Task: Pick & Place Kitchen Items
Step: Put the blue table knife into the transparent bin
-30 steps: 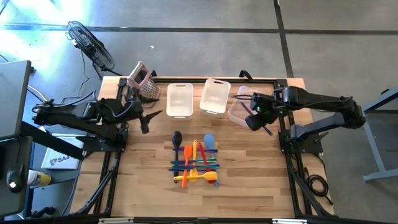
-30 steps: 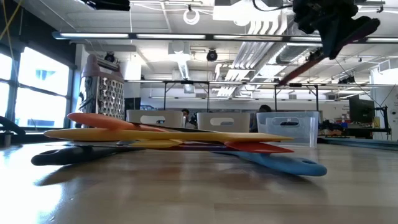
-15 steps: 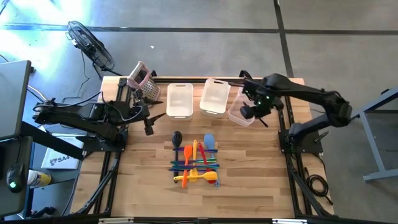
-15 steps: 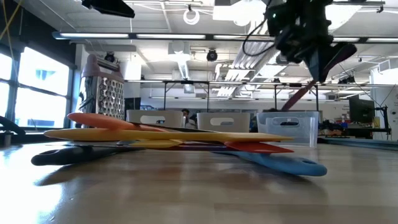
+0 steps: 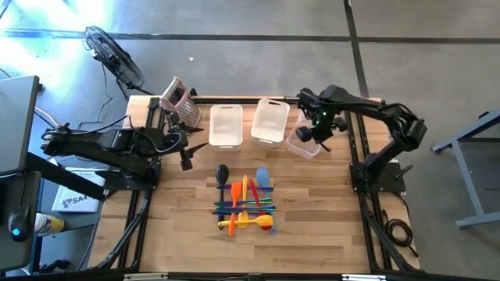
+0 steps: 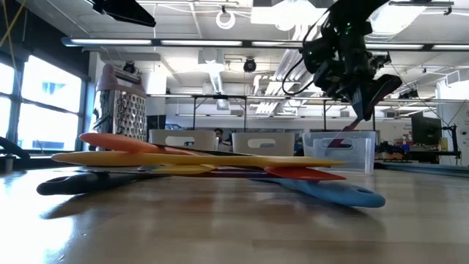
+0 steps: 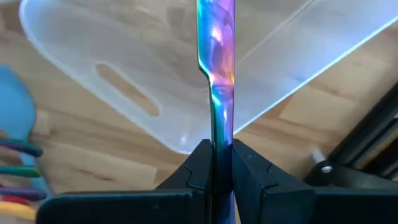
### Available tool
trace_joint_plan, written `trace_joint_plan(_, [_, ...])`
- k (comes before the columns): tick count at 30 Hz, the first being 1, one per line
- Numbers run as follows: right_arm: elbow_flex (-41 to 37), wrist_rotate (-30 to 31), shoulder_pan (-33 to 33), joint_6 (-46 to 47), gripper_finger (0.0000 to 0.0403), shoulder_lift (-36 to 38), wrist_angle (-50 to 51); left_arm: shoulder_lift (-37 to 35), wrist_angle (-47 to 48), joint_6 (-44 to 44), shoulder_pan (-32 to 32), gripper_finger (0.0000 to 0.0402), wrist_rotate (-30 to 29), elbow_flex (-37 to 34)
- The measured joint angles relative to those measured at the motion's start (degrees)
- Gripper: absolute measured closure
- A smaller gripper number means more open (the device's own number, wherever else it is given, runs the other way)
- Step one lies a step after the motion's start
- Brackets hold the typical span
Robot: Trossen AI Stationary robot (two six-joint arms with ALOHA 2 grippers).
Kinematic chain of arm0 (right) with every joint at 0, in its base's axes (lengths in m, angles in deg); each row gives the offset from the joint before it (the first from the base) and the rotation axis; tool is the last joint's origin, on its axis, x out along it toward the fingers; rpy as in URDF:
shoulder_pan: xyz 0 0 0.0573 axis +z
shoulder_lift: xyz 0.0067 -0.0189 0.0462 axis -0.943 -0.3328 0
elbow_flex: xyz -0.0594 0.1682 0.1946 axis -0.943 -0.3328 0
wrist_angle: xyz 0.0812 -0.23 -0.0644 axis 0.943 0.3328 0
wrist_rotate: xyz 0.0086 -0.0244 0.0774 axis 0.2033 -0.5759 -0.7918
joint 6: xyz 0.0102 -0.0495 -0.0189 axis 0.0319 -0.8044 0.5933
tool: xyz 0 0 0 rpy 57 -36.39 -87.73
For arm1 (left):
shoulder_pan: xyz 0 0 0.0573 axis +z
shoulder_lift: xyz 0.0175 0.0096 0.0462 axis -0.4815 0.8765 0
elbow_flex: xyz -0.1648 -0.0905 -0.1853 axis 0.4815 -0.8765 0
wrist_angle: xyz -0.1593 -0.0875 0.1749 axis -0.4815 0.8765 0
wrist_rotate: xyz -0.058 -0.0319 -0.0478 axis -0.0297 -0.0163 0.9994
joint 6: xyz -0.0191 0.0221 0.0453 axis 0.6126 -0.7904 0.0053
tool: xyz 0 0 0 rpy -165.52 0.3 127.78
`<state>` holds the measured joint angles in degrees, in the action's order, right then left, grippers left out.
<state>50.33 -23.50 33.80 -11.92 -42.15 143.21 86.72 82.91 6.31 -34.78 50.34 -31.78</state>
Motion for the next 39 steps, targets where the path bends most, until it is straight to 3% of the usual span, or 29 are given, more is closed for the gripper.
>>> trace_joint_plan(10, [0.07, 0.16, -4.48, 0.44, 0.0372, -1.29, -6.61, 0.0, -0.01, 0.04, 0.0, 0.0185, 0.0, 0.01])
trace_joint_plan(19, [0.04, -0.76, -4.62, -0.03, 0.0371, -5.29, -7.23, 0.0, -0.02, 0.4, 0.0, 0.0185, 0.04, 0.0])
trace_joint_plan(39, [0.04, -0.37, -5.45, -0.33, 0.035, -5.44, -11.48, -0.04, 2.8, 3.45, 0.0, 0.0185, 0.07, 0.02])
